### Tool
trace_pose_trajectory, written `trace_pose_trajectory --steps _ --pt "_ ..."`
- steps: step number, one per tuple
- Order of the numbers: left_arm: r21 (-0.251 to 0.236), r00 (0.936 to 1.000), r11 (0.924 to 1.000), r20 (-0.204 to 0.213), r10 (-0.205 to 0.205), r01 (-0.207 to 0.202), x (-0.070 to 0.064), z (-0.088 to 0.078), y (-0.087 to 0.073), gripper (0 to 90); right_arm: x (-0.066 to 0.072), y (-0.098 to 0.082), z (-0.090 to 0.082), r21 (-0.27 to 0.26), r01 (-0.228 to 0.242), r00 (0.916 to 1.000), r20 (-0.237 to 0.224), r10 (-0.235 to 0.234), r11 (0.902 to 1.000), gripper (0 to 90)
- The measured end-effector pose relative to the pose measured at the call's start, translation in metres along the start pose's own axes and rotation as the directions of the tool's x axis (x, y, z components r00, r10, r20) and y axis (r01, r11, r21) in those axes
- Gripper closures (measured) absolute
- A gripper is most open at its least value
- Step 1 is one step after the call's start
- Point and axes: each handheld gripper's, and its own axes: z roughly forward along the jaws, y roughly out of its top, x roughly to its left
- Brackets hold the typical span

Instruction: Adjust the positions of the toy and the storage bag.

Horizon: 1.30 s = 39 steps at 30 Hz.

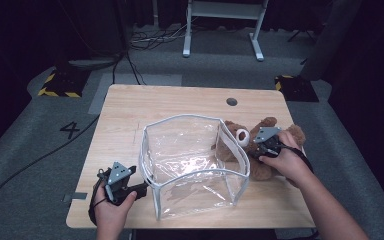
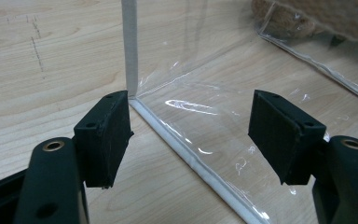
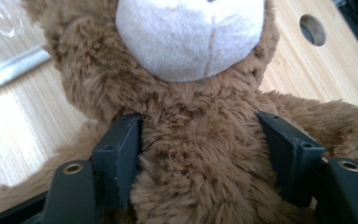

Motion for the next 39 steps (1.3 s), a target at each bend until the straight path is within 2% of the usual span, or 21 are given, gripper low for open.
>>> trace_pose_trajectory --steps 1,5,7,9,12,15,18,22,27,34,39 --pt "0.0 1.0 1.0 0.0 0.0 0.0 0.0 0.0 0.0 30.0 -0.001 0.0 0.001 0.022 0.007 0.9999 -0.012 -0.007 0.9997 40.5" --pt "0.001 1.0 1.0 0.001 0.009 -0.009 0.0 -0.001 0.0 30.1 -0.004 -0.001 0.005 0.072 -0.02 0.9986 -0.046 0.024 0.9972 55.3" --pt "0.001 1.0 1.0 0.001 0.007 -0.007 0.001 -0.002 0.0 30.0 -0.002 0.0 0.005 0.083 -0.022 0.9985 -0.048 0.027 0.9963 65.1" --pt "0.0 1.0 1.0 0.003 0.003 -0.003 0.002 -0.002 -0.001 30.0 -0.002 0.0 0.005 0.078 -0.061 0.9963 -0.056 0.065 0.9951 73.0" --pt "-0.002 1.0 1.0 0.004 -0.006 0.006 0.003 -0.002 -0.002 30.0 -0.005 -0.004 0.0 0.018 -0.114 0.9912 -0.066 0.115 0.9933 78.5" --pt "-0.005 0.9997 0.9998 0.016 -0.019 0.019 0.004 0.001 -0.002 30.1 -0.008 -0.009 -0.01 -0.072 -0.145 0.9891 -0.034 0.143 0.9867 82.0" --pt "0.004 0.9993 0.9997 0.03 -0.023 0.023 0.004 0.005 -0.001 30.3 -0.009 -0.012 -0.024 -0.159 -0.17 0.9852 -0.01 0.171 0.9724 83.5" --pt "0.016 0.9995 0.9998 0.031 -0.008 0.007 0.003 0.011 0.001 30.3 -0.012 -0.015 -0.043 -0.261 -0.211 0.9769 -0.021 0.213 0.9421 84.5" --pt "0.021 0.9995 0.9998 0.033 0.002 -0.003 0.001 0.016 0.003 31.1 -0.012 -0.018 -0.063 -0.358 -0.275 0.9608 -0.072 0.268 0.8921 84.8" --pt "0.031 0.9981 0.9982 0.034 0.05 -0.051 -0.004 0.025 0.01 32.3 -0.011 -0.027 -0.088 -0.463 -0.377 0.9262 -0.171 0.336 0.8026 84.8" --pt "0.041 0.9967 0.9965 0.039 0.071 -0.073 -0.009 0.033 0.014 32.4 -0.012 -0.037 -0.106 -0.509 -0.423 0.9061 -0.219 0.362 0.7497 84.7"
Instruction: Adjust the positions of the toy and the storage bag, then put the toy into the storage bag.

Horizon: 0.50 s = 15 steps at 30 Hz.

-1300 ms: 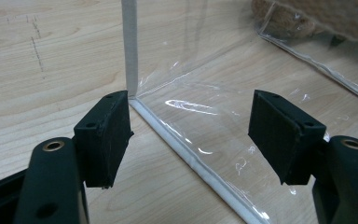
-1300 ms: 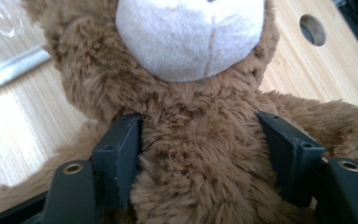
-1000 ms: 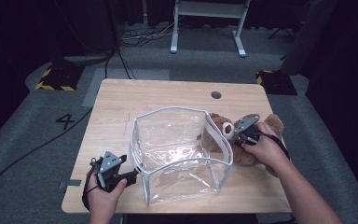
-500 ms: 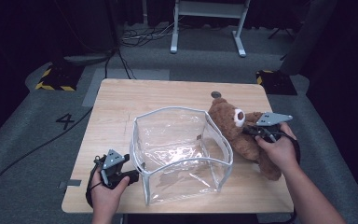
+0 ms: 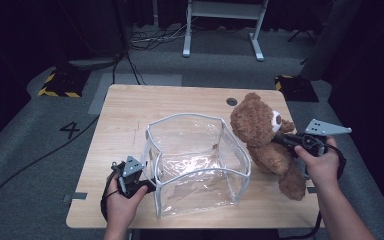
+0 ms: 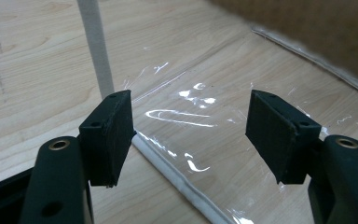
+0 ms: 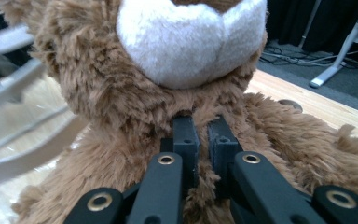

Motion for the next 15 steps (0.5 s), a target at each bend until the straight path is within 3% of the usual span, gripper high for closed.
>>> trace_pose_trajectory --steps 11,15 --pt "0.002 0.9978 0.9989 0.048 0.046 -0.046 -0.016 0.018 0.011 34.1 0.006 0.012 -0.041 -0.115 -0.037 0.9988 -0.036 0.033 0.9927 84.7" --pt "-0.011 0.9982 0.9987 0.03 0.051 -0.051 -0.015 0.013 0.01 33.0 0.008 0.021 -0.052 -0.154 -0.043 0.9975 -0.062 0.034 0.9871 84.7"
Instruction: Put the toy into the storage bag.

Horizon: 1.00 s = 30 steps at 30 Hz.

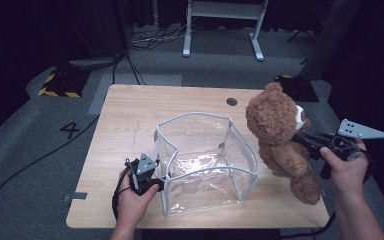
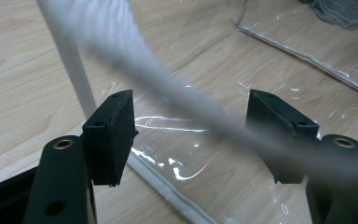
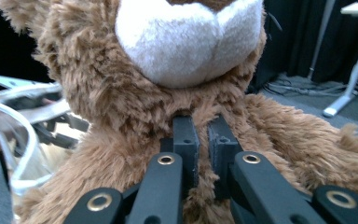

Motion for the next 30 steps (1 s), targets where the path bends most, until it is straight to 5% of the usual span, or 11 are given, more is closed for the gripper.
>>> trace_pose_trajectory --steps 15,30 --pt "-0.03 0.996 0.997 -0.052 -0.072 0.071 0.014 -0.034 -0.021 29.9 0.005 0.041 0.013 -0.093 0.003 0.9926 -0.12 -0.014 0.9956 84.8" --pt "-0.036 0.9945 0.9964 -0.069 -0.079 0.077 0.015 -0.043 -0.027 29.7 0.026 0.081 0.031 -0.144 0.041 0.9747 -0.212 -0.071 0.9888 84.9"
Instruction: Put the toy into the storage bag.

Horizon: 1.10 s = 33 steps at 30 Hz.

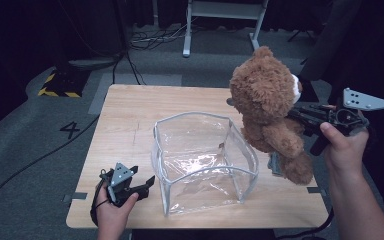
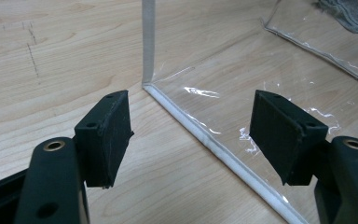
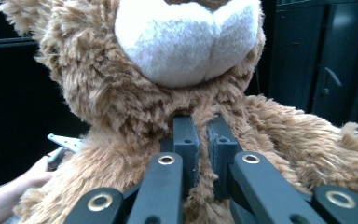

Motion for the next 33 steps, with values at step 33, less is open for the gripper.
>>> trace_pose_trajectory --steps 33 --pt "-0.016 1.0 0.9999 0.003 -0.002 0.002 0.004 -0.003 0.002 28.8 0.04 0.012 0.134 0.08 -0.005 0.977 -0.212 0.022 0.9968 84.8"
